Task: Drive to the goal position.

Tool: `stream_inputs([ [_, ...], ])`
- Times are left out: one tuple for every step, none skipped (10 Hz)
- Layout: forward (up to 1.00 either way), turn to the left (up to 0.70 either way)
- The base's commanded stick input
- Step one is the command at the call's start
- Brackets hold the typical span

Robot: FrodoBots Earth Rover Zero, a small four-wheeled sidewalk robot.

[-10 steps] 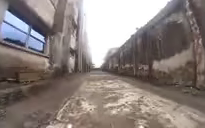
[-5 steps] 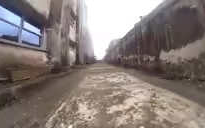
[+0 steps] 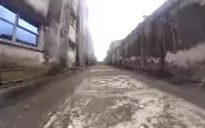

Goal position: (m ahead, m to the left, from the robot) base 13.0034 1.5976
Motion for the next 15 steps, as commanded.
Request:
stream_inputs([
  [0.7, 0.0],
  [0.7, 0.0],
  [0.7, 0.0],
  [0.7, 0.0],
  [0.7, 0.0],
  [0.7, 0.0],
  [0.7, 0.0],
  [0.7, 0.0],
  [0.7, 0.0],
  [0.7, 0.0],
  [0.7, 0.0],
  [0.7, 0.0],
  [0.7, 0.0],
  [0.7, 0.0],
  [0.7, 0.0],
])
